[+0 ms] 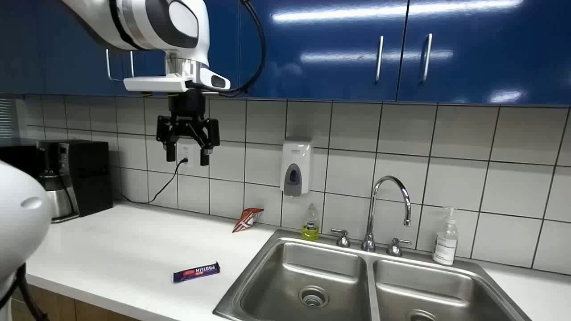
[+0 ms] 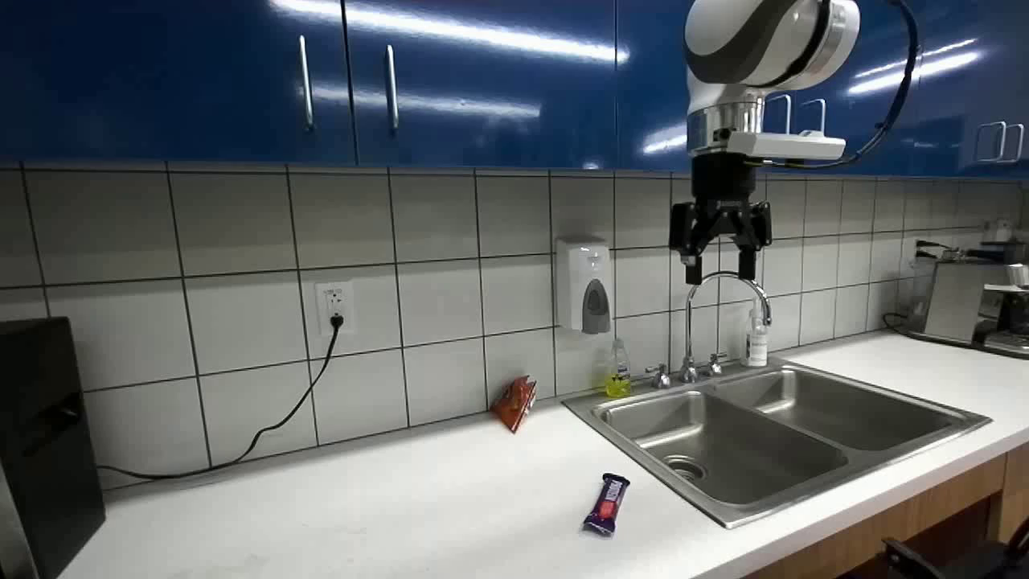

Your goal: Pick up the snuck and put it in the sink

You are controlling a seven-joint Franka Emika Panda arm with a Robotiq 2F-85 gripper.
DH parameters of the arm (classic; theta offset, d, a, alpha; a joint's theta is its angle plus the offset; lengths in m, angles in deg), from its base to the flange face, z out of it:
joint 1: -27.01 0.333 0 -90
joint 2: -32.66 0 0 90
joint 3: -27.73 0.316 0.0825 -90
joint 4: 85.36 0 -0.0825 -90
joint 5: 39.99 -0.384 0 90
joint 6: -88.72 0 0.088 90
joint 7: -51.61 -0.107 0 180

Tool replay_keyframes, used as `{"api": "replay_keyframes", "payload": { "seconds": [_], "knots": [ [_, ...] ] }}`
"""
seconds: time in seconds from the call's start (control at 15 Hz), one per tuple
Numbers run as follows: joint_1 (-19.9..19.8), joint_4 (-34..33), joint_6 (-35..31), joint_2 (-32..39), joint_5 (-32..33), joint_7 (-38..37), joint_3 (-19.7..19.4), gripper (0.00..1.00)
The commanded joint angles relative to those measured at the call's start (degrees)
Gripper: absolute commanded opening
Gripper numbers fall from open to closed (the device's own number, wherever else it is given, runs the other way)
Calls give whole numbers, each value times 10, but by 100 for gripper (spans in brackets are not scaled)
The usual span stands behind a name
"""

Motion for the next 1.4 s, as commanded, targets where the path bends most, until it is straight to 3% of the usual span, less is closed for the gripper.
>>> {"api": "replay_keyframes", "payload": {
  "seconds": [0.0, 0.67, 1.33],
  "knots": [
    [-3, -1, 1, 1, -1, 1, 2, 100],
    [-3, -1, 1, 1, -1, 1, 2, 100],
    [-4, 42, -121, 108, 7, -12, 10, 100]
  ]
}}
